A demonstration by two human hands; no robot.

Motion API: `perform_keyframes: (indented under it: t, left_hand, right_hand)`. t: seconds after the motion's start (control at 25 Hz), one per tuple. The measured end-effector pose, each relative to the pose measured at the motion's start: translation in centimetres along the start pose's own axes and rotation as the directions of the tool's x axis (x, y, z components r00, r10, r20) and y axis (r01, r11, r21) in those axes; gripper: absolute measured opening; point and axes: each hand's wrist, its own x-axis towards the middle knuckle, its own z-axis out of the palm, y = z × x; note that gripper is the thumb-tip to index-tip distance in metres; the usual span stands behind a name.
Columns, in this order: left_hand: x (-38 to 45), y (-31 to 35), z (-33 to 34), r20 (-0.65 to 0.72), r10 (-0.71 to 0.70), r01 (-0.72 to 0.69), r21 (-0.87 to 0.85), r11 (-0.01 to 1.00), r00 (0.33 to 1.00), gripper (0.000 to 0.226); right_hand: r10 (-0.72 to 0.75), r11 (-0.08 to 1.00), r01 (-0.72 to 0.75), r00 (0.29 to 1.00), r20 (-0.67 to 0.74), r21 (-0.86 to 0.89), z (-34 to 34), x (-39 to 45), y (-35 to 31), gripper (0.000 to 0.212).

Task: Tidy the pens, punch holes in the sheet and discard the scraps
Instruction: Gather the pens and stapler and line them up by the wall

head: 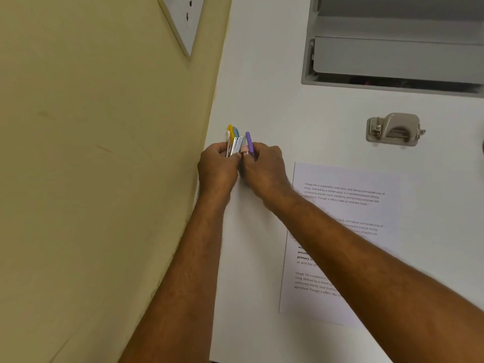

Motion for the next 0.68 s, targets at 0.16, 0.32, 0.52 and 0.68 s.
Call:
perform_keyframes:
  t: [0.16, 0.32, 0.52, 0.68]
  left_hand:
    - [0.1, -0.2, -0.1, -0.048, 0.099, -0.088, 0.197, 0.977, 0.994, 0.028]
    - [-0.2, 0.0, 0.0, -0.096, 0.183, -0.132, 0.390, 0.911, 0.978, 0.037]
    - [-0.1, -0.3, 0.4, -0.110, 0.207, -0.134, 0.462, 0.877, 0.972, 0.043]
    - [-0.3, -0.4, 0.5, -0.126, 0.215, -0.127, 0.495, 0.859, 0.968, 0.033]
  right_hand:
    - [-0.007, 0.999, 0.005, 0.999, -0.047, -0.050, 0.1, 0.0, -0.3, 0.043]
    - [0.006, 1.000, -0.009, 0.996, -0.089, -0.030, -0.7, 0.2, 0.1, 0.044]
    - [-0.017, 1.000, 0.015, 0.994, -0.107, -0.016, -1.2, -0.1, 0.6, 0.028]
    - [-0.050, 0.998, 0.053, 0.995, -0.085, 0.032, -1.1, -0.4, 1.1, 0.032]
